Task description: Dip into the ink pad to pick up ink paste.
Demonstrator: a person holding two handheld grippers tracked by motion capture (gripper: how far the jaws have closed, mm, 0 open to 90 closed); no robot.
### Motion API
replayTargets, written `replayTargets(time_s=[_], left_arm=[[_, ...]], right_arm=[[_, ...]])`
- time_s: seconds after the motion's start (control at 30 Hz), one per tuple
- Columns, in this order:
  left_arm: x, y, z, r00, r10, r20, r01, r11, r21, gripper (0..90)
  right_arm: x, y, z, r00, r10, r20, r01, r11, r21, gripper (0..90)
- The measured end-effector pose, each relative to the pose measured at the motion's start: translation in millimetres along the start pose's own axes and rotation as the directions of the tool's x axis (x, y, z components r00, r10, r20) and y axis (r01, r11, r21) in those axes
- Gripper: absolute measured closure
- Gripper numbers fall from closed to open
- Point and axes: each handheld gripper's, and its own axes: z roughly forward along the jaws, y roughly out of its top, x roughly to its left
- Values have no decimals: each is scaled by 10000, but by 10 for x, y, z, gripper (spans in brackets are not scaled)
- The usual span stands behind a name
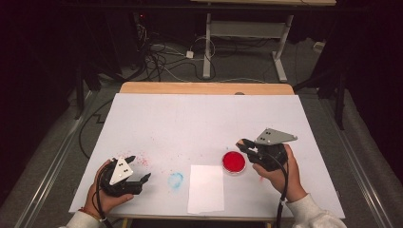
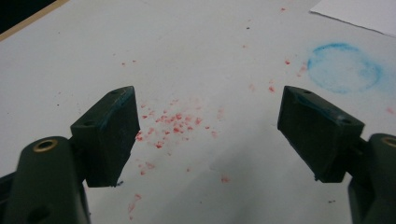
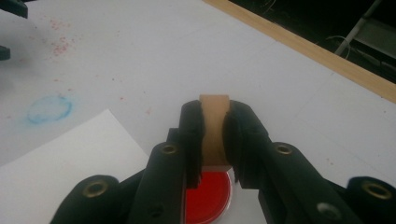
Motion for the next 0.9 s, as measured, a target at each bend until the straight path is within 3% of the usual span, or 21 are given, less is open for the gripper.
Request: replayTargets(time_s=[0.67,0.9], left_arm=[[-38,27,6,9996,270,-41,-269,9995,161,199],[-42,28,10,9996,288,-10,-288,9994,178,199]], right_arm=[[208,45,-76,9975,-519,-484,513,9986,-133,762],[217,-24,55,9973,-598,-423,613,9975,345,762]])
